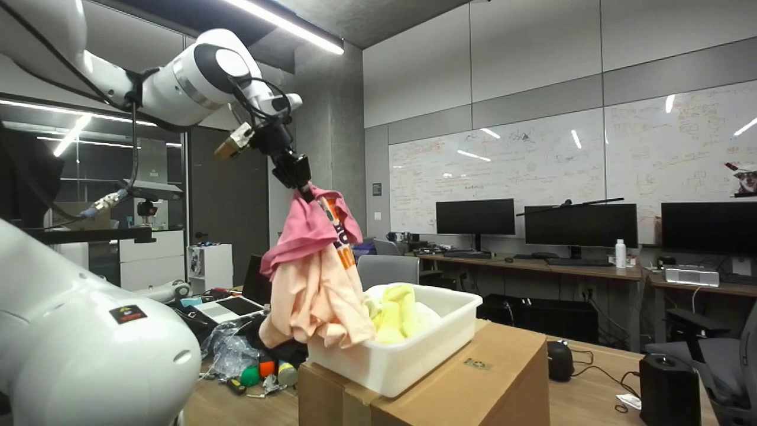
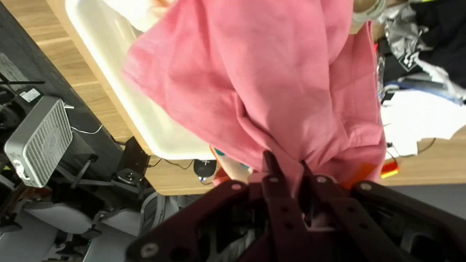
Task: Take the t-shirts and towel out of the white container and put them on the tabletop
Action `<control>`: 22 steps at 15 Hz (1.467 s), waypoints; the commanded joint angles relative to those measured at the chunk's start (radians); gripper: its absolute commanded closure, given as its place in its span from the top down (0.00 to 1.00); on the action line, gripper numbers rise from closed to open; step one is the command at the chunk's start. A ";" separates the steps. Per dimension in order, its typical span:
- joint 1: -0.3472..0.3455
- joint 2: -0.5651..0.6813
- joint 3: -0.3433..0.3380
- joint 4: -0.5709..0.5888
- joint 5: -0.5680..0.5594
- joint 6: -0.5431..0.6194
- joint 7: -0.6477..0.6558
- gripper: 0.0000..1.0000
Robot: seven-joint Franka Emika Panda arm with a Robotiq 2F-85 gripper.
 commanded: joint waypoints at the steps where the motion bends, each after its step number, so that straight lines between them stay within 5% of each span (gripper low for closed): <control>1: 0.028 0.214 0.066 0.111 -0.007 -0.030 -0.044 0.03; 13: 0.244 0.663 0.094 0.438 -0.062 -0.223 -0.325 0.03; 16: 0.304 0.718 0.087 0.490 -0.047 -0.154 -0.416 0.03; 22: 0.335 0.808 0.060 0.555 -0.035 -0.055 -0.401 0.03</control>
